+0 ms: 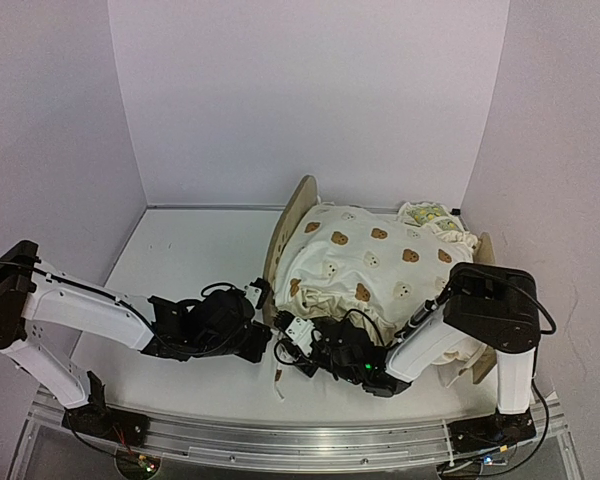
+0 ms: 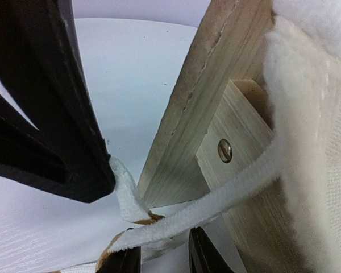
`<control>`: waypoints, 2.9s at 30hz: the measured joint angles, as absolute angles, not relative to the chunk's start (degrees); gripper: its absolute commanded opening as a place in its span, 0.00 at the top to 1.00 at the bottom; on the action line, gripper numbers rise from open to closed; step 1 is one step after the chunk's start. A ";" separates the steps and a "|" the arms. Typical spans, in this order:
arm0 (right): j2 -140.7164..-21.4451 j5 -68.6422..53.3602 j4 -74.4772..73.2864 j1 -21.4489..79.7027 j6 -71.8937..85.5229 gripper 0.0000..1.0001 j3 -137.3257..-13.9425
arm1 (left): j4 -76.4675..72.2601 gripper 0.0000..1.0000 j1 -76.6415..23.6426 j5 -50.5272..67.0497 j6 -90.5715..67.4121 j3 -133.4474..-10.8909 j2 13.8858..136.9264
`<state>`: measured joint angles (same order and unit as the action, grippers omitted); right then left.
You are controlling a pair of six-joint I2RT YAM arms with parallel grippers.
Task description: Set up the pet bed
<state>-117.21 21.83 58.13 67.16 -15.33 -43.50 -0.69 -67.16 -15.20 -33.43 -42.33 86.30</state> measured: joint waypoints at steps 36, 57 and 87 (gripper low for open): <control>-116.15 33.75 57.78 68.67 -10.41 1.00 -41.95 | 11.31 0.36 -68.92 -14.31 -33.72 -46.65 87.20; -113.56 40.77 57.32 71.46 -8.61 1.00 -41.83 | 14.31 0.98 -72.58 -14.05 -34.46 -52.11 101.19; -105.23 46.33 51.99 73.86 0.43 1.00 -34.78 | 20.27 1.00 -72.51 -24.87 -40.52 -44.51 84.91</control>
<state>-105.23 46.33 51.99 73.86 0.43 -34.78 20.27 -72.51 -24.87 -40.52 -44.51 84.91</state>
